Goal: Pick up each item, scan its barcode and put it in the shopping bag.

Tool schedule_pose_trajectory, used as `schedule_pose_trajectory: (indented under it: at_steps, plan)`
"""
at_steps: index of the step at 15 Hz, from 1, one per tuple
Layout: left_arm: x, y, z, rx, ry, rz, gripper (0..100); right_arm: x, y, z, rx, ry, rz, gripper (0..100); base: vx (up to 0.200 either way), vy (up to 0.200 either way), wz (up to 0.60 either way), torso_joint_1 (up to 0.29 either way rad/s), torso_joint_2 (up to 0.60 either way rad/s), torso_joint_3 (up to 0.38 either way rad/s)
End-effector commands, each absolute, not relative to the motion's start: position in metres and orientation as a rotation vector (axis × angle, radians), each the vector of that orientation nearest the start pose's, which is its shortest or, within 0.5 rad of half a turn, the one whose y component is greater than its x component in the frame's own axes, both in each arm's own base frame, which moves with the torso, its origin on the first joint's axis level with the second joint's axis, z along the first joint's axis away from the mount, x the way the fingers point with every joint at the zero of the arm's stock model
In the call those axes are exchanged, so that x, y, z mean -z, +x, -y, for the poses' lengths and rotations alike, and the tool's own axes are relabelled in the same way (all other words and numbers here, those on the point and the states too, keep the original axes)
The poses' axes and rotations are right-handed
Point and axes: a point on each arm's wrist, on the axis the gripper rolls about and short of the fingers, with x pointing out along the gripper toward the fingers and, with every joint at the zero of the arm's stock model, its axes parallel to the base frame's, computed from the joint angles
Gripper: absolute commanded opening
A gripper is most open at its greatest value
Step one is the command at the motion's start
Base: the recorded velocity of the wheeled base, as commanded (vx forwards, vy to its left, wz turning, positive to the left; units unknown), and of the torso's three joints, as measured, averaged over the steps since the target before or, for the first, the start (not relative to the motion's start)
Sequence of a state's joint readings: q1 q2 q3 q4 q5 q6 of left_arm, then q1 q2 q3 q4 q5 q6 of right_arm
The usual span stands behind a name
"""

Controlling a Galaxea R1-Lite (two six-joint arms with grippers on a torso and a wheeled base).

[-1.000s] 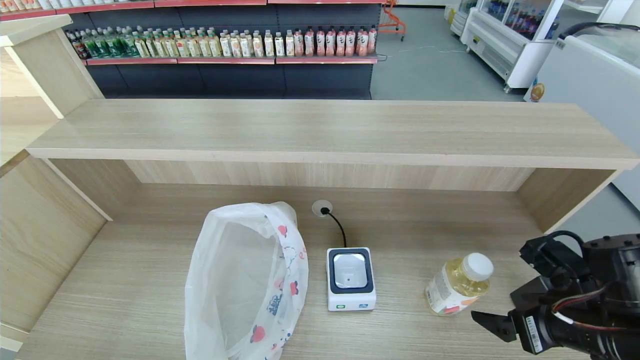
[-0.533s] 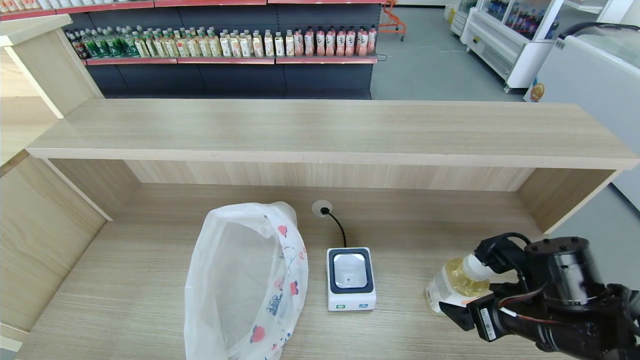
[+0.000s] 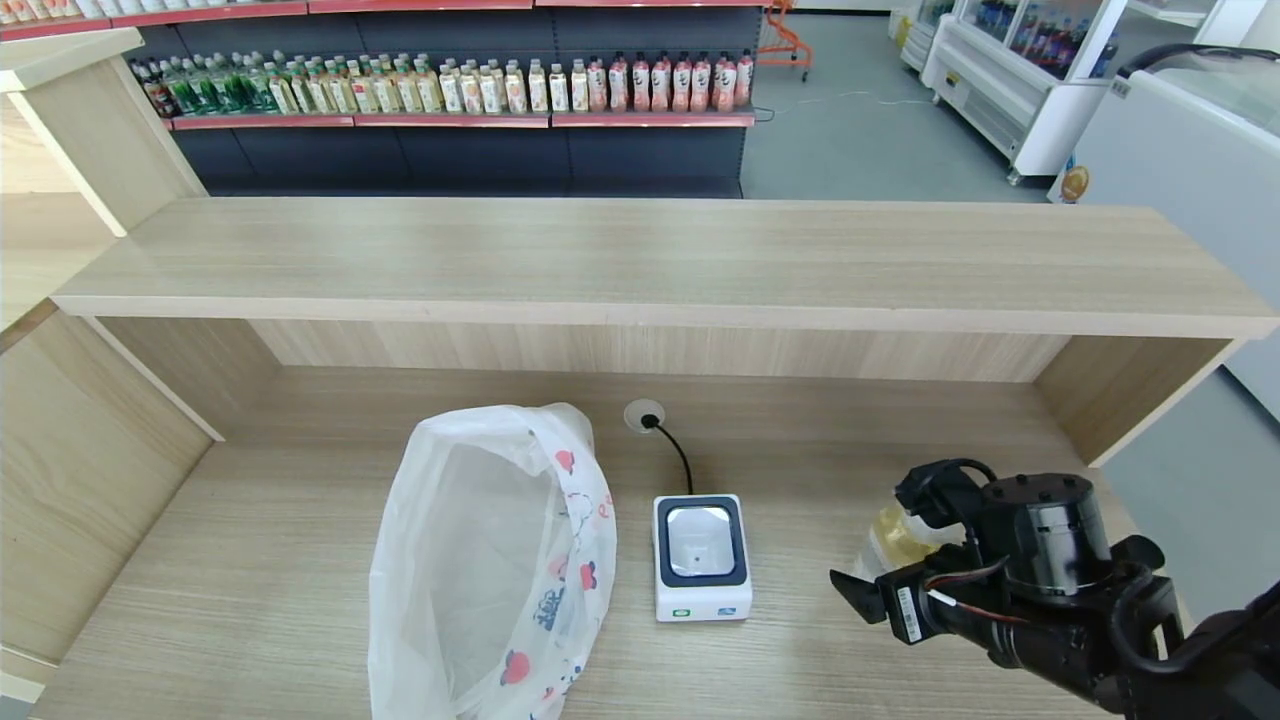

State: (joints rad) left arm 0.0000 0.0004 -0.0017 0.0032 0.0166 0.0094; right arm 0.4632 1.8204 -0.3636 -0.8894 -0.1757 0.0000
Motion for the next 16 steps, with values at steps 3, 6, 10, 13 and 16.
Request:
schedule_pose_trajectory:
  at_steps: [3, 6, 10, 13, 16]
  plan:
    - [-0.075, -0.023, 0.0, -0.017, 0.009, -0.003, 100, -0.062, 0.234, -0.113, -0.283, -0.19, -0.554, 100, 0.0, 0.0, 0.0, 0.0, 0.0, 0.0]
    - [-0.076, -0.023, 0.0, -0.017, 0.009, -0.002, 100, -0.067, 0.238, -0.114, -0.286, -0.191, -0.495, 100, 0.0, 0.0, 0.0, 0.0, 0.0, 0.0]
    - [-0.076, -0.023, 0.0, -0.017, 0.009, -0.002, 100, -0.07, 0.243, -0.117, -0.293, -0.179, -0.428, 100, 0.0, 0.0, 0.0, 0.0, 0.0, 0.0]
    - [-0.076, -0.023, 0.0, -0.017, 0.009, -0.002, 100, -0.069, 0.243, -0.116, -0.301, -0.228, -0.421, 0, 0.0, 0.0, 0.0, 0.0, 0.0, 0.0]
    - [-0.075, -0.023, 0.0, -0.017, 0.009, -0.003, 100, -0.067, 0.243, -0.116, -0.302, -0.241, -0.431, 0, 0.0, 0.0, 0.0, 0.0, 0.0, 0.0]
